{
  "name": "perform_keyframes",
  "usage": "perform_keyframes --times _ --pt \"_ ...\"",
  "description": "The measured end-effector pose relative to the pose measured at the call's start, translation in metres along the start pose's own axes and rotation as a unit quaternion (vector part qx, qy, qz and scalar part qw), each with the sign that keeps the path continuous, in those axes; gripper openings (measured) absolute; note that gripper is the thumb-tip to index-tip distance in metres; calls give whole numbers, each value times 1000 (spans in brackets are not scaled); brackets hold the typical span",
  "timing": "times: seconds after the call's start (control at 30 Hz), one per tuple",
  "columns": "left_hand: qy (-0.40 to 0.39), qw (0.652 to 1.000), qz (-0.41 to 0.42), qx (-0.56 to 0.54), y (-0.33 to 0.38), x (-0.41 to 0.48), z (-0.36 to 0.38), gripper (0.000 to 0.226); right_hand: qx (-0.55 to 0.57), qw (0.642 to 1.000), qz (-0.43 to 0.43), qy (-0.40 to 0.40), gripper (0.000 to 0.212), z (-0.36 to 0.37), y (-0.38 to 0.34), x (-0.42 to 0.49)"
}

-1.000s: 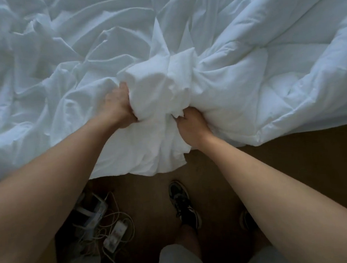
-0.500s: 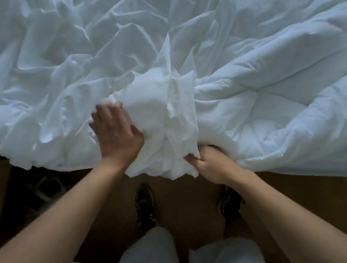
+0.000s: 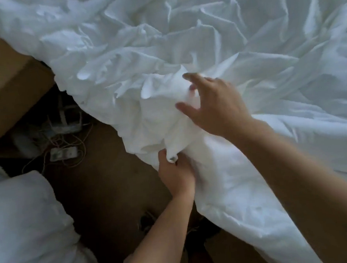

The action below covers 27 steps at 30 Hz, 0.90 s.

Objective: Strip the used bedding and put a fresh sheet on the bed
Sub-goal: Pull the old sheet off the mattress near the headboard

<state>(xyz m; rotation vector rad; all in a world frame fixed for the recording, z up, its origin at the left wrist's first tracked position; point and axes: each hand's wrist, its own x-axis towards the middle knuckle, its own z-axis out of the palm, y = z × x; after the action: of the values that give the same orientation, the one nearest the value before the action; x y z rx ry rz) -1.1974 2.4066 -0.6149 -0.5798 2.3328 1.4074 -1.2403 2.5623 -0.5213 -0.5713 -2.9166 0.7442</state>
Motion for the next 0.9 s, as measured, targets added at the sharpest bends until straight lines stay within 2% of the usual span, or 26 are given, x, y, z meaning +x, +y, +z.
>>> perform_keyframes --times 0.03,0.1,0.17,0.27,0.33,0.37,0.43,0.47,0.5,0.57,0.6,0.63,0.67,0.7,0.77,0.83,0.9 --pt "23 1000 -12 -4 -1 2 3 18 -24 993 27 -116 60 10 1 13" --pt "47 997 -48 34 -9 6 6 7 -112 947 22 -302 52 34 4 20" --pt "63 989 -90 97 -24 7 3 18 -185 908 -16 -375 33 51 7 13" --pt "90 982 -158 50 -44 8 -9 20 -204 895 -19 -396 14 42 11 13" --pt "100 961 -255 -29 -59 9 -16 27 -135 905 24 -402 22 33 12 16" --pt "86 941 -314 -90 -65 9 -15 31 -95 912 27 -397 38 31 12 15" --pt "12 884 -400 -241 -69 4 -9 35 -63 924 9 -377 87 30 5 11" --pt "-25 866 -407 -289 -67 1 -4 35 -65 936 -3 -346 102 35 1 8" --pt "-43 867 -397 -299 -69 1 3 36 -70 952 -15 -298 107 42 -2 5" --pt "-42 895 -364 -255 -73 5 14 38 -82 987 -21 -139 99 61 -15 6" --pt "-31 902 -351 -247 -72 5 16 38 -109 992 -35 -52 97 73 -22 10" --pt "-17 910 -332 -247 -73 5 18 37 -138 989 -46 8 100 85 -30 16" --pt "-7 921 -313 -234 -73 3 20 36 -148 988 -46 24 108 97 -38 28" --pt "4 929 -297 -220 -74 -2 21 35 -143 989 -28 -7 118 108 -46 42" --pt "27 938 -281 -201 -71 -14 25 32 -142 979 22 -142 125 126 -56 76" --pt "43 945 -254 -200 -66 -26 28 28 -229 938 9 -260 104 138 -58 101" --pt "75 952 -222 -195 -64 -28 23 31 -270 915 -25 -297 71 149 -49 108"
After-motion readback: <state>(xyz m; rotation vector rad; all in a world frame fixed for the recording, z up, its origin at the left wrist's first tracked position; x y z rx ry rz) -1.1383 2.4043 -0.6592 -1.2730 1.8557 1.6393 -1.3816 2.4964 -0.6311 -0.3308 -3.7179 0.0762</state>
